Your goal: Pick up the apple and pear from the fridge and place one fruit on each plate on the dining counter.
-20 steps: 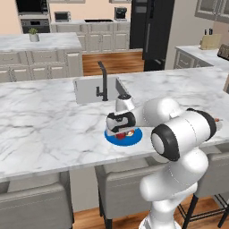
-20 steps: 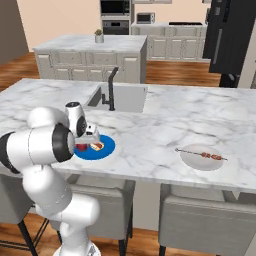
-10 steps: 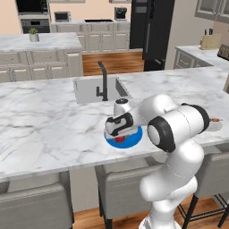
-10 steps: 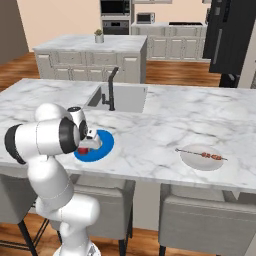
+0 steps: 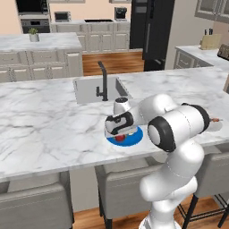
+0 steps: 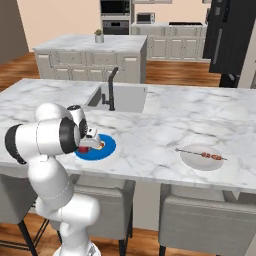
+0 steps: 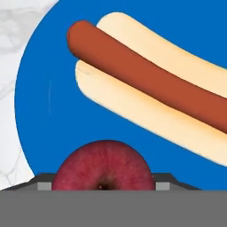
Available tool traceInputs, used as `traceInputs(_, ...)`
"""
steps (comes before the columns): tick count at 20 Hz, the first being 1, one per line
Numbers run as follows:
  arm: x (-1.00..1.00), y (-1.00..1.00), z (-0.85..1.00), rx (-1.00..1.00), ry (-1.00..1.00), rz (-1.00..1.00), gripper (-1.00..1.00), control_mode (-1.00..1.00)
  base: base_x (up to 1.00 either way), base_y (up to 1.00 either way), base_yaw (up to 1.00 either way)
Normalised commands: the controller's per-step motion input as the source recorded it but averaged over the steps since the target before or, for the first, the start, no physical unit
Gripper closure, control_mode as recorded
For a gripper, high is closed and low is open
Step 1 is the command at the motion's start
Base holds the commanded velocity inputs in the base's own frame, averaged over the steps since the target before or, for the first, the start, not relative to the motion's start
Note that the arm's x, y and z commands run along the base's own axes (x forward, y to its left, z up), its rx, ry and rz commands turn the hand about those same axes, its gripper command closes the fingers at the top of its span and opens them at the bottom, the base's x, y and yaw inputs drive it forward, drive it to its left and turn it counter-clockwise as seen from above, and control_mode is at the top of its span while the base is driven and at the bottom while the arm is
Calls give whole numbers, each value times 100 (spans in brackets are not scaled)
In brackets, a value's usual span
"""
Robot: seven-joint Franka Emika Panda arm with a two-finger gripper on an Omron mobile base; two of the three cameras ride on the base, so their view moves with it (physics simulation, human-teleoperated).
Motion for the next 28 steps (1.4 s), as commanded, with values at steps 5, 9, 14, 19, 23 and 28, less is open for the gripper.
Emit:
traceInputs(5, -8, -14, 60, 0, -6, -8, -100, -100, 0, 0, 0)
traceInputs(9, -3, -13, 78, 0, -5, -8, -100, -100, 0, 0, 0)
traceInputs(14, -91, -1, 77, 4, -5, -4, -100, -100, 0, 0, 0)
traceInputs(19, -100, 0, 69, 7, -6, -2, -100, -100, 0, 0, 0)
traceInputs(23, -100, -18, 54, 11, -4, -9, -100, -100, 0, 0, 0)
traceInputs(28, -100, -41, 71, 7, -6, -13, -100, -100, 0, 0, 0)
